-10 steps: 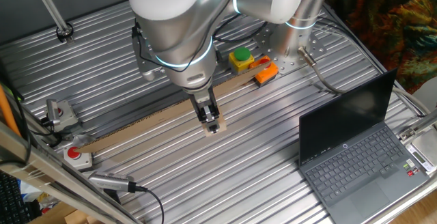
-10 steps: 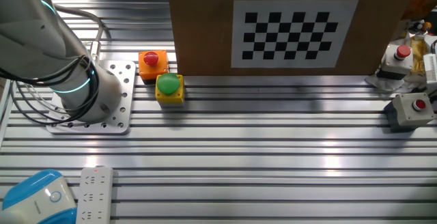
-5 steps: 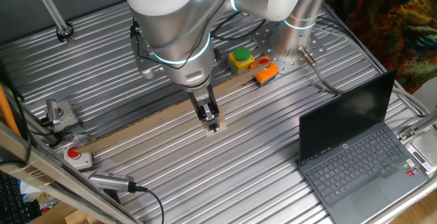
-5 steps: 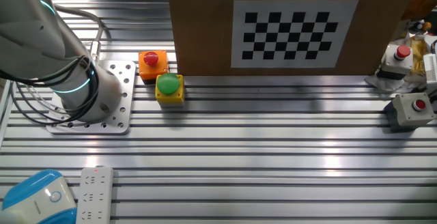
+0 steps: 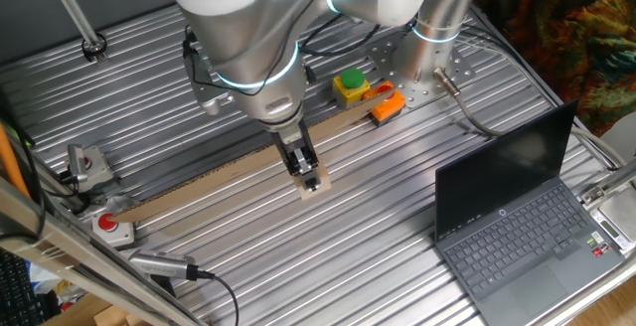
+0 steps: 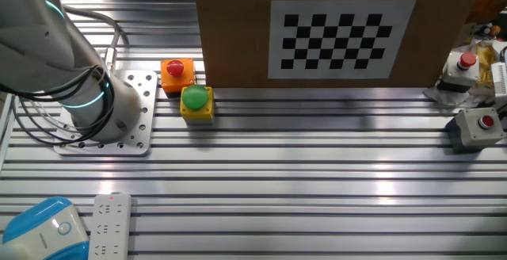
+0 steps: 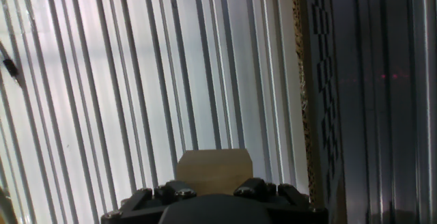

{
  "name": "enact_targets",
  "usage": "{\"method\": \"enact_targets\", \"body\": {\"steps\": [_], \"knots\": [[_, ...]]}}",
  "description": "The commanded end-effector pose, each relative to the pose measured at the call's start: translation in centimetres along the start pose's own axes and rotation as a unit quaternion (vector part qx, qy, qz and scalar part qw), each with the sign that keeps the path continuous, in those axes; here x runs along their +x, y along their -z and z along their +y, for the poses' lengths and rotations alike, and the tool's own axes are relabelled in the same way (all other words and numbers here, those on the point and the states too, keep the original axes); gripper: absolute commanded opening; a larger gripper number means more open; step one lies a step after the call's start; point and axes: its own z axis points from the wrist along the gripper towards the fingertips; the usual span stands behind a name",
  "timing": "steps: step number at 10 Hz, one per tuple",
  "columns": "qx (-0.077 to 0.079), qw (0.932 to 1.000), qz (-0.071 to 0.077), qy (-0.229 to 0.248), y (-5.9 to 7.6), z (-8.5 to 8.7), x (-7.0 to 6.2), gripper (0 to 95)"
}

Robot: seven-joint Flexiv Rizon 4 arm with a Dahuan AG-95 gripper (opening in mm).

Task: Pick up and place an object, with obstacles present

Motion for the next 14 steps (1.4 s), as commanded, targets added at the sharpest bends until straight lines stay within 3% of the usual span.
{"method": "enact_targets", "body": {"steps": [1, 3, 6, 11, 14], "knots": [[0.005, 0.9999, -0.014, 0.007, -0.06, -0.06, 0.07, 0.0], [0.023, 0.9988, -0.039, 0.017, -0.06, -0.06, 0.07, 0.0], [0.026, 0.9985, -0.046, 0.013, -0.06, -0.06, 0.07, 0.0], [0.050, 0.9963, -0.068, 0.017, -0.06, -0.06, 0.07, 0.0], [0.056, 0.9957, -0.072, 0.020, -0.06, -0.06, 0.07, 0.0]]}}
